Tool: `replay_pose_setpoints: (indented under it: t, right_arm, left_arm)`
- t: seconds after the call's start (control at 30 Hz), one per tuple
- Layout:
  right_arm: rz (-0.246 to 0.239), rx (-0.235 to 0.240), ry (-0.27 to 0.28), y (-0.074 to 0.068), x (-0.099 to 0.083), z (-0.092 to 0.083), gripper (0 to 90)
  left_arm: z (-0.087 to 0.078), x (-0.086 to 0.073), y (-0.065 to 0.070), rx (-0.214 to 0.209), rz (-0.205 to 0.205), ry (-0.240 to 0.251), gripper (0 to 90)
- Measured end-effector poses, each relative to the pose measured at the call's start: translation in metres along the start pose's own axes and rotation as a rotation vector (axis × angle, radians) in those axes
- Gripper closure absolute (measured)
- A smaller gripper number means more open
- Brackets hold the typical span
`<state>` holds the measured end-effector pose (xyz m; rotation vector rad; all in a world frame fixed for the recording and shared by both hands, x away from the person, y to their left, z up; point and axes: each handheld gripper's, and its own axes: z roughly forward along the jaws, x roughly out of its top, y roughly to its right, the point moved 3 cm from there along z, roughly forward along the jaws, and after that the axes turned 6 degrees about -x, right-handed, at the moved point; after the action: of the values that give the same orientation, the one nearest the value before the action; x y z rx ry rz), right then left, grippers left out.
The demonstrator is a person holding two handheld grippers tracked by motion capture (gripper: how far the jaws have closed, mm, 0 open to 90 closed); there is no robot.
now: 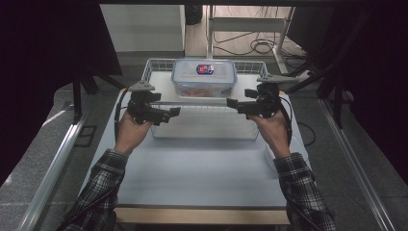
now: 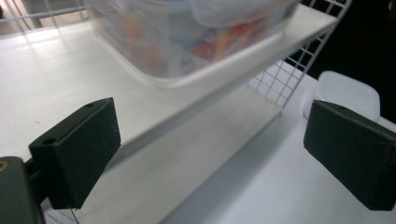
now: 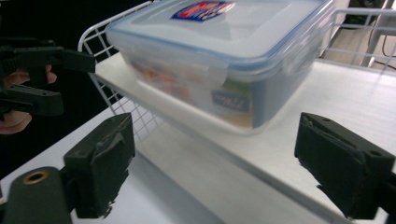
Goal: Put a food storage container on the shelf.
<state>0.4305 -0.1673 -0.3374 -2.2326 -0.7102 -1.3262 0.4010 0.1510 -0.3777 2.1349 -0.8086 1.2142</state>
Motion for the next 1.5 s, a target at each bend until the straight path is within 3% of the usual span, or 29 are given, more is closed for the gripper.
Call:
replay_pose_setpoints:
  t: [0.07, 0.37, 0.53, 0.73, 1.03, 1.23, 1.4, 1.5]
  right_arm:
    - [-0.008, 0.006, -0.005, -0.003, -0.004, -0.001, 9.8]
    - [-0.056, 0.012, -0.005, -0.008, -0.023, -0.012, 4.1]
    - [-0.067, 0.023, -0.011, -0.009, -0.033, -0.02, 3.0]
    - [-0.121, 0.02, -0.017, -0.012, -0.048, -0.026, 2.6]
    - [-0.147, 0.024, -0.039, -0.02, -0.075, -0.032, 1.0]
    - [-0.129, 0.021, -0.043, -0.022, -0.094, -0.037, 1.2]
    - [-0.11, 0.013, -0.036, -0.022, -0.105, -0.04, 1.3]
    - [-0.104, 0.005, -0.039, -0.022, -0.113, -0.041, 1.3]
  left_arm:
    - [0.0, -0.004, 0.004, 0.007, 0.019, -0.003, 3.0]
    - [-0.005, -0.024, 0.016, -0.014, 0.024, 0.002, 1.7]
    - [-0.008, -0.036, 0.022, -0.016, 0.03, -0.008, 2.0]
    - [-0.01, -0.047, 0.029, -0.013, 0.046, -0.015, 2.2]
    - [-0.012, -0.064, 0.041, -0.02, 0.061, -0.02, 2.9]
    - [-0.014, -0.079, 0.053, -0.025, 0.082, -0.044, 3.0]
    - [-0.016, -0.093, 0.059, -0.032, 0.068, -0.032, 3.1]
    - [-0.015, -0.1, 0.061, -0.027, 0.071, -0.051, 3.1]
